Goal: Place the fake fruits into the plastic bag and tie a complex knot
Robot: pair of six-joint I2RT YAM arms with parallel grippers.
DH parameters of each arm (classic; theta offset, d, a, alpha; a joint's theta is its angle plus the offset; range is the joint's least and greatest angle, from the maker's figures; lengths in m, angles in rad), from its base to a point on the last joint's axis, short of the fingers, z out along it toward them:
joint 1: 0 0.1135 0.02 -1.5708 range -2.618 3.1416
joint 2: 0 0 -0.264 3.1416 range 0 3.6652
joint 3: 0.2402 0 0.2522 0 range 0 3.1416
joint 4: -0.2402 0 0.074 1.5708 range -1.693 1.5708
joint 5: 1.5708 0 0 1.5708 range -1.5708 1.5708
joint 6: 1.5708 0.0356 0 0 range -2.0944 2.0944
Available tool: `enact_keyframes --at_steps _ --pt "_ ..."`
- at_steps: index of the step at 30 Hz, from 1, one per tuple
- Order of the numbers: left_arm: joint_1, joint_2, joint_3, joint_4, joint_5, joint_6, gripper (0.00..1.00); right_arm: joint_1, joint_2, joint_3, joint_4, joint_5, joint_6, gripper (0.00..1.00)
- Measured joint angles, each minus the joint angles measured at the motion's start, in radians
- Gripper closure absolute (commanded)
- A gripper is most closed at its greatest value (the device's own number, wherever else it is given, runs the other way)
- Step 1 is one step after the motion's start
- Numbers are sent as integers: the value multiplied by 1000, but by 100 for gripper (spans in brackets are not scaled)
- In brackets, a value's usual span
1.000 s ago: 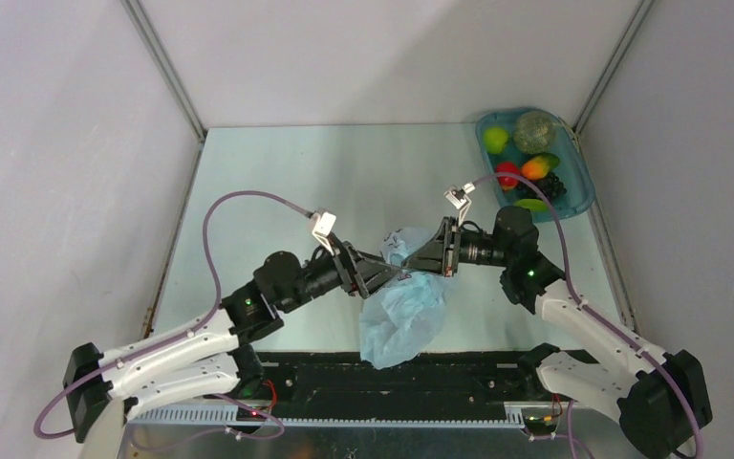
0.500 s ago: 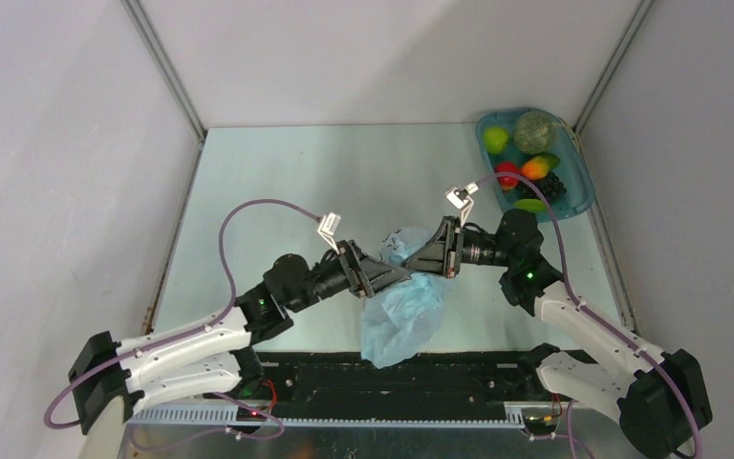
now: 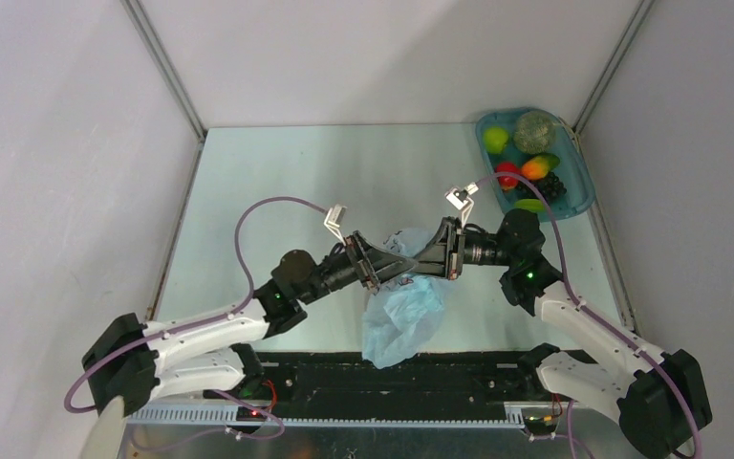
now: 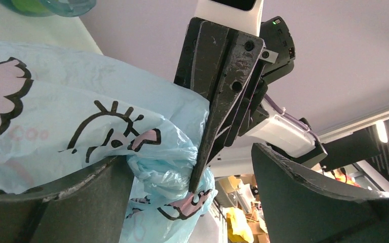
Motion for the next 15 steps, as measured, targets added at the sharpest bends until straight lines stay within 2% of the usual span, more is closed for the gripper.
enact_keyframes --at_steps 8,12,15 --pt "6 85 -12 139 27 -39 7 -2 0 0 8 -21 10 100" --pt "7 146 -12 210 48 -59 8 -2 3 0 11 -26 14 100" --pt "7 170 -12 249 61 -68 13 -2 7 0 10 -26 15 100"
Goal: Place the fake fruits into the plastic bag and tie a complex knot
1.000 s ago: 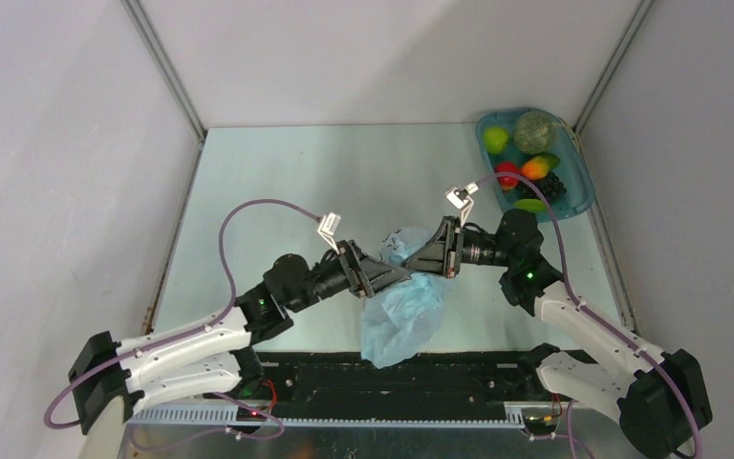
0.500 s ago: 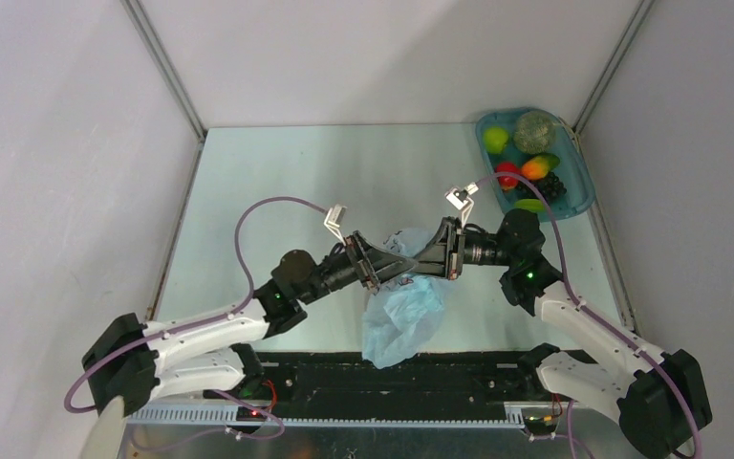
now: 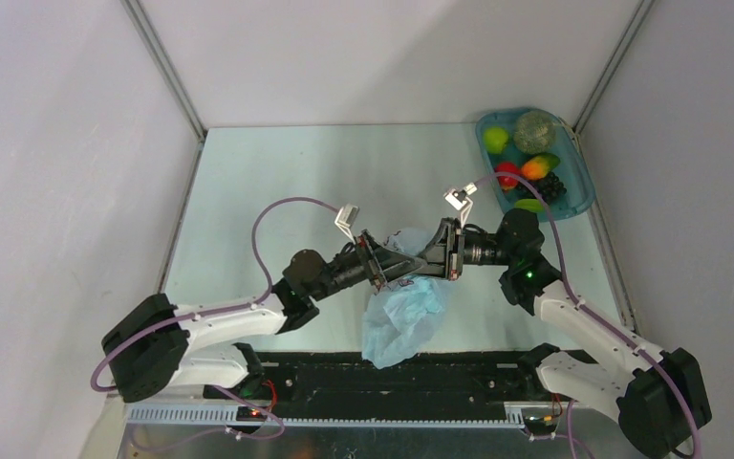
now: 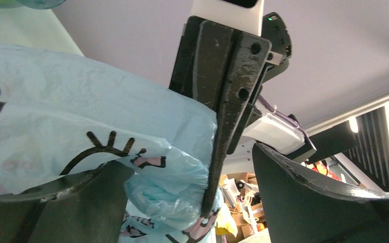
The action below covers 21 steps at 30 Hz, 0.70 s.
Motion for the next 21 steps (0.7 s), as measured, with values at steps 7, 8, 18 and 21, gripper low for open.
enact_keyframes --at_steps 7,8,18,21 --pt "0 -24 -53 48 8 -6 28 -2 0 0 -35 8 -24 100" --pt "0 -39 -76 50 7 -6 30 -2 0 0 -43 9 -30 100" --pt "2 -236 -189 -3 -51 -2 41 -6 18 0 -79 23 -60 100" --pt "2 -293 -189 -56 -82 19 43 -6 19 -3 -77 23 -60 100"
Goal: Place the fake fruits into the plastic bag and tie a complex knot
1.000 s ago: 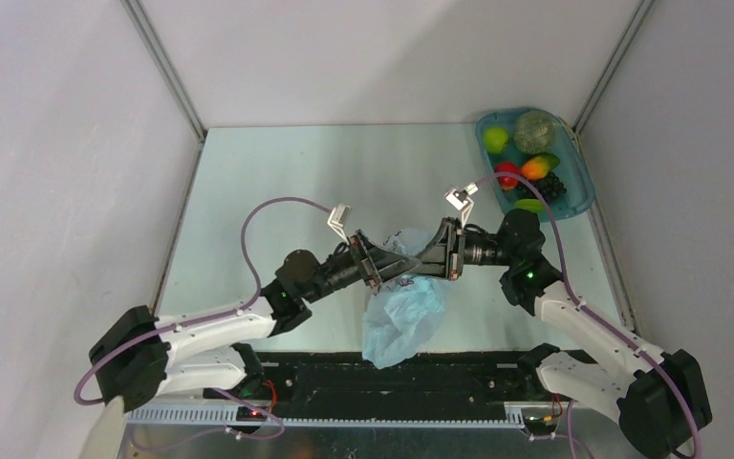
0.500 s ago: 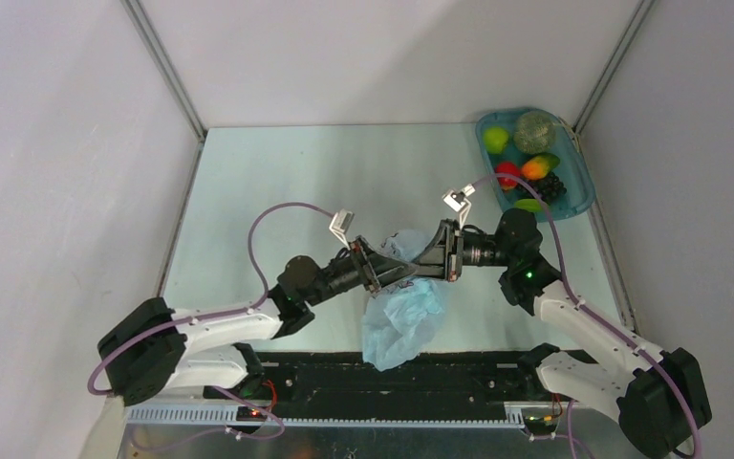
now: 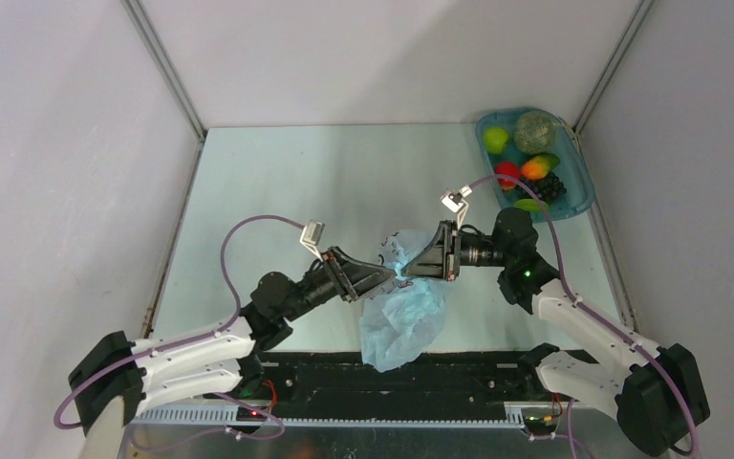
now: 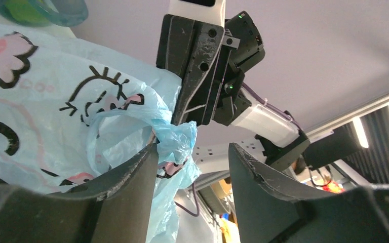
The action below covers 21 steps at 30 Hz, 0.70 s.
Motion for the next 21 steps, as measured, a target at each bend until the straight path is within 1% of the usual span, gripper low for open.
enact_keyframes --at_steps 3,9,15,21 --pt "0 -23 0 -46 -20 21 43 0 0 -2 -1 0 0 100" --pt "0 -23 26 -169 -35 47 42 0 0 -2 -4 0 -5 100" --pt "0 -21 29 -193 -43 51 48 0 0 -2 -6 0 -11 100" --pt "0 -13 35 -196 -53 51 48 0 0 -2 -8 0 -14 100"
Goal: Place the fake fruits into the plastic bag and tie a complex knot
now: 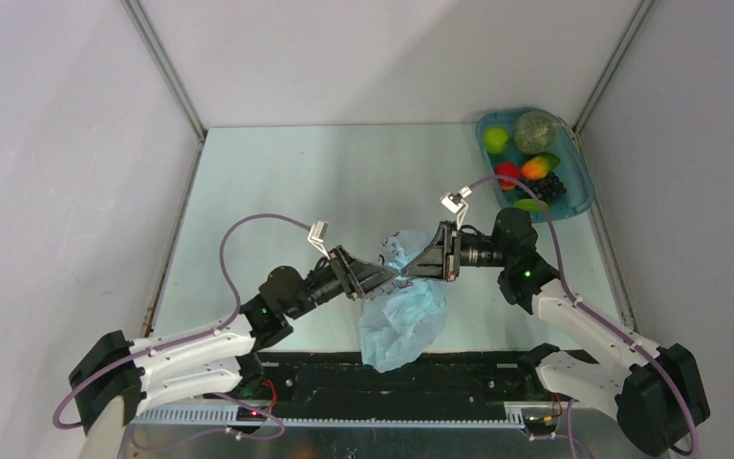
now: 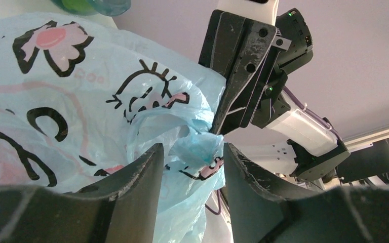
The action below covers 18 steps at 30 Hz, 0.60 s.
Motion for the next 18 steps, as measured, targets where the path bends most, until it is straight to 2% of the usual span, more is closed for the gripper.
enact_keyframes --at_steps 6,14,16,17,18 --pt "0 26 35 3 -8 3 53 0 0 0 -7 0 -1 100" --pt "0 36 47 3 -12 15 82 0 0 0 -19 0 -8 100" --pt "0 36 47 0 -13 16 91 0 0 0 -19 0 -8 100" --pt "0 36 47 -3 -14 16 98 0 -1 0 -19 0 -8 93" --pt "0 36 47 -6 -15 16 99 0 -1 0 -19 0 -7 86"
